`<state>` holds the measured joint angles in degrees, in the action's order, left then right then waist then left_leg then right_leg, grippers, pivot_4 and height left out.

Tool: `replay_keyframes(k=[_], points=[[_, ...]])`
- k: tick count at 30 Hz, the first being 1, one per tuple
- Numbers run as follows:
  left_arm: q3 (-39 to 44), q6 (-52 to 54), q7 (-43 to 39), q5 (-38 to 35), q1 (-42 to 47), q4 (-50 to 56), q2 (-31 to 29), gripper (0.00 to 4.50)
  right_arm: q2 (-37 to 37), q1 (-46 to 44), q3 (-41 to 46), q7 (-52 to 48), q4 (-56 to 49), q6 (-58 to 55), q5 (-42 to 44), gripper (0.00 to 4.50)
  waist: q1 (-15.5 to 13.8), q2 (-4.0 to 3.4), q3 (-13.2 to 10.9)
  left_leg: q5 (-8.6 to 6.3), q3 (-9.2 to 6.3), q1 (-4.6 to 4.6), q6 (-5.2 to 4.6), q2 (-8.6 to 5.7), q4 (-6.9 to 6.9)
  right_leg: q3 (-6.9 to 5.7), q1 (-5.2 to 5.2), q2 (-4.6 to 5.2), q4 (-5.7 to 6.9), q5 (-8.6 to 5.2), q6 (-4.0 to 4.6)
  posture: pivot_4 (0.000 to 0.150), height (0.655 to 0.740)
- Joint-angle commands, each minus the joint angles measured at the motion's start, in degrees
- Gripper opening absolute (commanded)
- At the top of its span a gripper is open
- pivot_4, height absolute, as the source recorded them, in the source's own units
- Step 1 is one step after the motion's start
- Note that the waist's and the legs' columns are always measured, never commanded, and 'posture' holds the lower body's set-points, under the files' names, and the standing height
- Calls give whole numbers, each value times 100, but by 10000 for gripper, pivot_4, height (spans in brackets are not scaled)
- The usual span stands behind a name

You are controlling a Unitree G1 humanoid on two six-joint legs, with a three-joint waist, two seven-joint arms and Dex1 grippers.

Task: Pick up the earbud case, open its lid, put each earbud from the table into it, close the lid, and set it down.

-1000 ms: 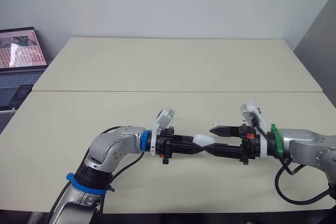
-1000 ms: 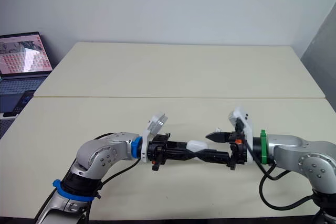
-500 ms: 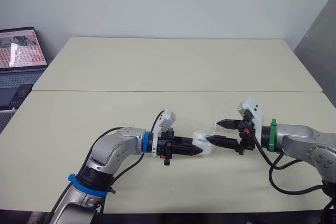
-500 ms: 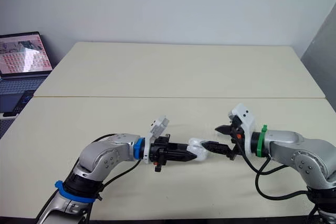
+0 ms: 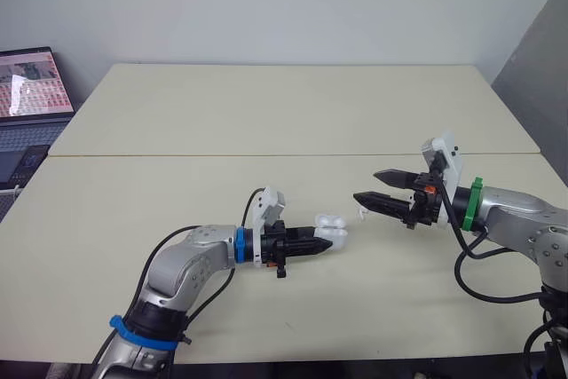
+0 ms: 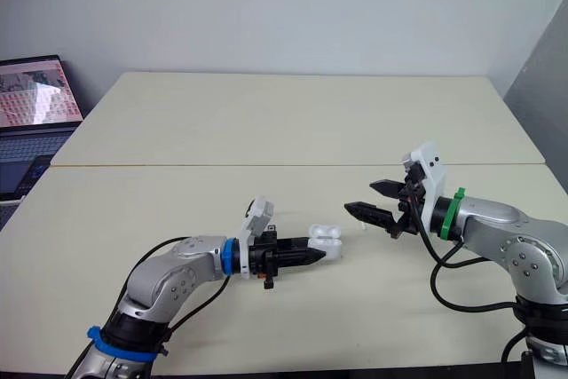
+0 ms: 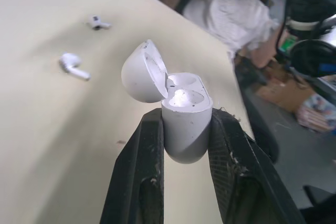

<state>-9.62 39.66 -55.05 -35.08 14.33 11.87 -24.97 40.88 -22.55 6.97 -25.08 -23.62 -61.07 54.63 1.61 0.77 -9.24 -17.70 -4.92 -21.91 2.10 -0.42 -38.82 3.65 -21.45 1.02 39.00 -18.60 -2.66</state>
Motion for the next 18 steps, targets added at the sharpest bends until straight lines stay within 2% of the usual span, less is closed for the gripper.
replay_keyframes(k=[1,8,14,18], points=[[332,-242,334,-17,-245,445,52,7886,-97,-71,-274,324,293,210,-726,45000,0,0,0,0,1,0,0,-1,-1,0,0,1,0,0,0,1500,7400],[744,-336,815,-127,-905,982,50,7886,-334,-5,-1286,654,953,835,-2419,45000,3,-1,0,0,6,-1,0,-1,0,4,-4,2,0,0,0,1500,7400],[883,-348,1011,-155,-1140,1180,19,7886,-599,65,-1647,626,957,937,-3052,45000,3,-2,0,0,9,-1,1,-1,1,7,-8,2,4,0,0,1500,7400],[894,-350,1066,-162,-1140,1192,25,7886,-822,84,-1660,588,875,847,-3158,45000,3,-2,0,0,9,1,1,-2,1,7,-6,2,3,0,0,1500,7400]])
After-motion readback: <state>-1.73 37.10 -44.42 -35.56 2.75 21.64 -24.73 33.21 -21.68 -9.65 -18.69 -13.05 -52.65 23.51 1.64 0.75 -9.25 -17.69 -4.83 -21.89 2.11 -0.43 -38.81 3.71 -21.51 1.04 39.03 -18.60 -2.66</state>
